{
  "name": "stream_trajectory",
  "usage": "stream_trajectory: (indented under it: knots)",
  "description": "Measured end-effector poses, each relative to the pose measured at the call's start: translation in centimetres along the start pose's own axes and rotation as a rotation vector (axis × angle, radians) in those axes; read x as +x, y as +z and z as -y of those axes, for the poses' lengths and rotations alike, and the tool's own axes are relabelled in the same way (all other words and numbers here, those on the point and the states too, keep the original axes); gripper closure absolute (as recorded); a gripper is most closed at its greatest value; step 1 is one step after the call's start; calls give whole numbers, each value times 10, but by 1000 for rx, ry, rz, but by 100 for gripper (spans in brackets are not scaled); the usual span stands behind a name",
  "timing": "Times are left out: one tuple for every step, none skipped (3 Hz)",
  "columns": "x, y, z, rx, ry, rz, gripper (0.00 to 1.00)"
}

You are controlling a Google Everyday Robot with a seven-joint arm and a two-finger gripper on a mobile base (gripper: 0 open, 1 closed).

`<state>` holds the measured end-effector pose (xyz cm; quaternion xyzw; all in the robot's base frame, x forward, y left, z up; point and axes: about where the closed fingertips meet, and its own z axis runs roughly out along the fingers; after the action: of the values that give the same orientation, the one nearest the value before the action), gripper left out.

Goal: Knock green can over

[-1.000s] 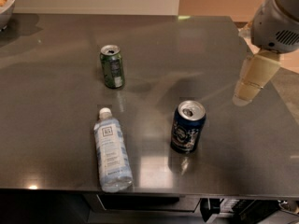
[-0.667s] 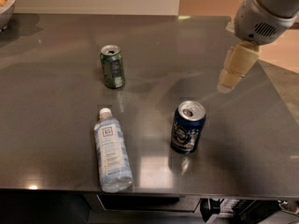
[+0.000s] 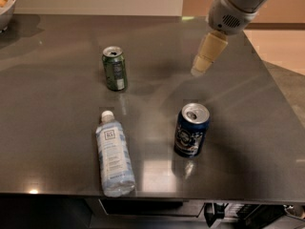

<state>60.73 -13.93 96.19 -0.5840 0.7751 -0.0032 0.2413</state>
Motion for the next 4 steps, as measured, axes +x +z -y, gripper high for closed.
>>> stream_trajectory:
  knots:
    - [-30, 24, 15, -11, 9, 68, 0]
    - [-56, 49, 17, -62, 17, 166, 0]
    - [-79, 70, 10, -132, 23, 264, 0]
    - [-95, 82, 7, -162, 27, 333, 0]
